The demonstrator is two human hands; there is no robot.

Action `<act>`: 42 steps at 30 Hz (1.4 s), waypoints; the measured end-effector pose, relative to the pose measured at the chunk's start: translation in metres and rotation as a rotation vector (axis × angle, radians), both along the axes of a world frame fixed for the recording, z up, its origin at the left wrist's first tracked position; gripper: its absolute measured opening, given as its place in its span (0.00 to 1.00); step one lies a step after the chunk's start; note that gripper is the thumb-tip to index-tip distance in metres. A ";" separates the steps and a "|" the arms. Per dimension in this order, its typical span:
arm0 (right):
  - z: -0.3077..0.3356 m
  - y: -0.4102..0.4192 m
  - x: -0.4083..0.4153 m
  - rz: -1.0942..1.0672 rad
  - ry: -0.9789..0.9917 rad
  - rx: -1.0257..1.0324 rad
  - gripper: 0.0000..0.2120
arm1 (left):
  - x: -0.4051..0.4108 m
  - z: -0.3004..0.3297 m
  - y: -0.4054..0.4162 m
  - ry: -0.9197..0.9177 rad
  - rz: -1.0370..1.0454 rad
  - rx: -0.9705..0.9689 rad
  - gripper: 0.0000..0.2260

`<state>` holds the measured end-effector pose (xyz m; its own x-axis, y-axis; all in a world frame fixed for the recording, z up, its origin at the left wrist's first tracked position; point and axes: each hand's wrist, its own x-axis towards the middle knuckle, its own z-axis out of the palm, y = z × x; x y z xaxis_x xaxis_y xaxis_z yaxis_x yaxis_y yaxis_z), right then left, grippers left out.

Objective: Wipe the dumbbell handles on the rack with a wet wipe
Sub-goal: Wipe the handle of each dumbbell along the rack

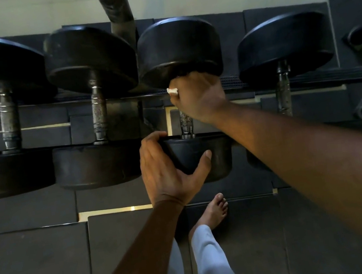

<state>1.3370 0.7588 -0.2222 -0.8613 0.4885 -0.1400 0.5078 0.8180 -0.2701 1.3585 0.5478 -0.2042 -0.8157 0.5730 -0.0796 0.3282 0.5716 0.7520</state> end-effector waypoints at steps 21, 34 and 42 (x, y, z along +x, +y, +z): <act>-0.009 -0.011 0.022 -1.124 0.462 -1.127 0.12 | -0.001 -0.003 0.001 0.046 -0.009 0.002 0.38; 0.001 0.019 0.019 -1.122 0.272 -1.574 0.07 | -0.001 -0.006 -0.001 0.064 -0.020 0.018 0.37; -0.002 0.018 0.038 -0.888 0.094 -1.329 0.10 | -0.002 -0.007 -0.003 0.058 -0.017 0.005 0.37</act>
